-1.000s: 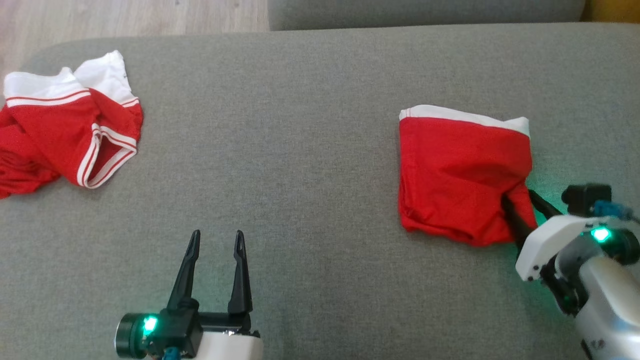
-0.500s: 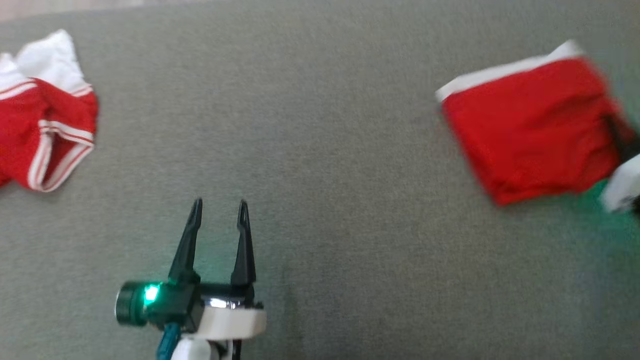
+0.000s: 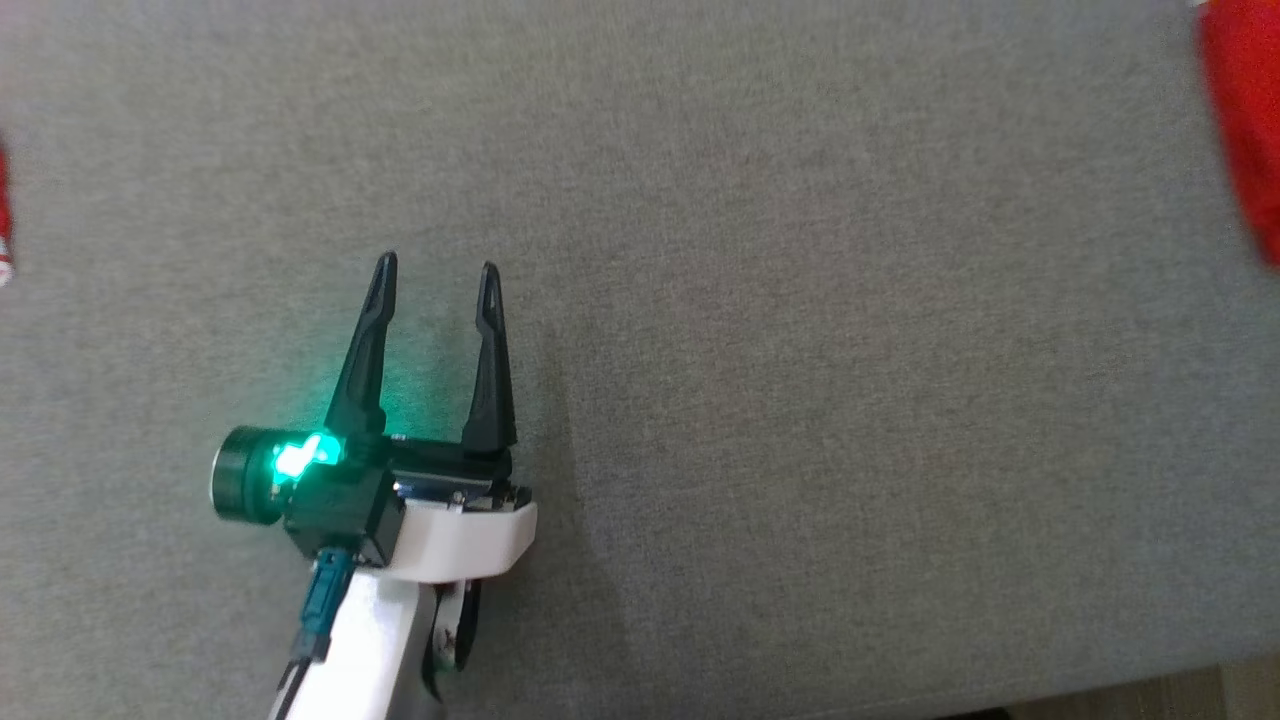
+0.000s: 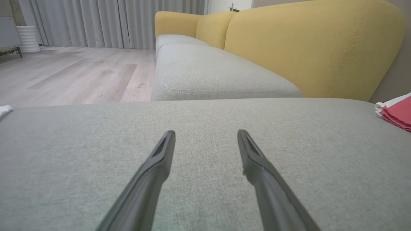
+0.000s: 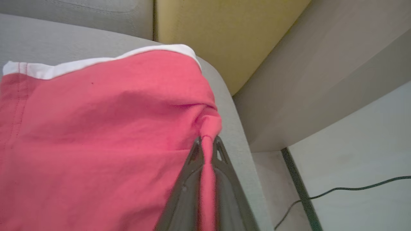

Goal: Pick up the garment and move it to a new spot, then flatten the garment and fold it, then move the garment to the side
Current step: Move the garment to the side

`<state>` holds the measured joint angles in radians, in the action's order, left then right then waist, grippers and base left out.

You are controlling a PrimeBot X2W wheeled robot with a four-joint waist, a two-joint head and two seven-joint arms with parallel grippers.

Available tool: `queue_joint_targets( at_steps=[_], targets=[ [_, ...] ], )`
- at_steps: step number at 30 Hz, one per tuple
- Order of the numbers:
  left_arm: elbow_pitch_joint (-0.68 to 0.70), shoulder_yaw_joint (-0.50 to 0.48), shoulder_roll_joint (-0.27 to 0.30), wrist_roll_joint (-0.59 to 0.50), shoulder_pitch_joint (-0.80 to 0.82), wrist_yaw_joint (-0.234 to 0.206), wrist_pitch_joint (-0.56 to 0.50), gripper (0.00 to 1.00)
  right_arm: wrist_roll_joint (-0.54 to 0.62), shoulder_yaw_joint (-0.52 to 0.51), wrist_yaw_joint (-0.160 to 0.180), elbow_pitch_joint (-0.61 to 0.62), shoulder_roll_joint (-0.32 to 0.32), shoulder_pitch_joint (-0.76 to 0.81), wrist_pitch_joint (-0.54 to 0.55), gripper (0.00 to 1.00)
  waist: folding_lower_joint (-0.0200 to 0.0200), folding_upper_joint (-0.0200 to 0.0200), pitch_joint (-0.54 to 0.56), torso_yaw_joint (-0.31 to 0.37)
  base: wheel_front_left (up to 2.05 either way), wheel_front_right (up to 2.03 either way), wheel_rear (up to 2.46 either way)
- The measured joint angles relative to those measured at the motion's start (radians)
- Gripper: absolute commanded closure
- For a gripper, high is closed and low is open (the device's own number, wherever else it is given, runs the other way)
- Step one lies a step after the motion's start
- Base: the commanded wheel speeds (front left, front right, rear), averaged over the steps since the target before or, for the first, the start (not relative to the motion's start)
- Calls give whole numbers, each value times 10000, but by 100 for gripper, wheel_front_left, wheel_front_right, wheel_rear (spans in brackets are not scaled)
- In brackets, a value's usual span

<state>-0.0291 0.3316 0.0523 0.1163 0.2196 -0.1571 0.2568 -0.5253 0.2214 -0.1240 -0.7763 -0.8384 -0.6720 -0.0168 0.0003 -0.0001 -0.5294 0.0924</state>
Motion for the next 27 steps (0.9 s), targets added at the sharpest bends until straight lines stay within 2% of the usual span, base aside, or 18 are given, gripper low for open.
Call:
queue_joint_targets(
  at_steps=[2,3,4,8,11,13,17,21,27],
  targets=[
    [0,17,-4,-2,104,21,0,0,316,-272,0,-184,-190,-123,-10,100,-1,0,-278,19,0,0,0],
    [0,15,-2,-2,123,82,0,0,566,-407,0,-311,-245,-209,-23,56,0,0,-399,16,0,0,0],
    [0,10,-4,-2,140,92,2,0,826,-537,0,-387,-265,-267,-92,0,0,0,-486,0,0,0,0],
    [-2,-46,-33,0,209,136,8,0,1584,-844,0,-518,-211,-387,-297,0,-1,0,-518,-151,0,0,0],
    [-77,-88,-27,48,188,134,8,0,2483,-1135,0,-468,203,-402,-600,0,-2,0,-261,-287,0,0,0],
    [-153,-92,-27,165,146,130,8,0,2955,-1254,0,-313,782,-379,-761,0,-3,0,1,-357,0,0,0],
    [-380,-84,-27,259,-141,119,8,0,3407,-1060,0,113,2372,-34,-1231,0,-3,0,675,-497,0,0,0],
    [-677,-92,-29,128,-546,88,8,0,3037,-426,0,314,3722,969,-1837,0,-4,0,1500,-671,0,0,0],
    [-1005,-523,-23,58,-1289,161,6,0,2414,174,0,568,5007,2454,-2305,0,-5,0,2800,-996,0,0,0]
  ],
)
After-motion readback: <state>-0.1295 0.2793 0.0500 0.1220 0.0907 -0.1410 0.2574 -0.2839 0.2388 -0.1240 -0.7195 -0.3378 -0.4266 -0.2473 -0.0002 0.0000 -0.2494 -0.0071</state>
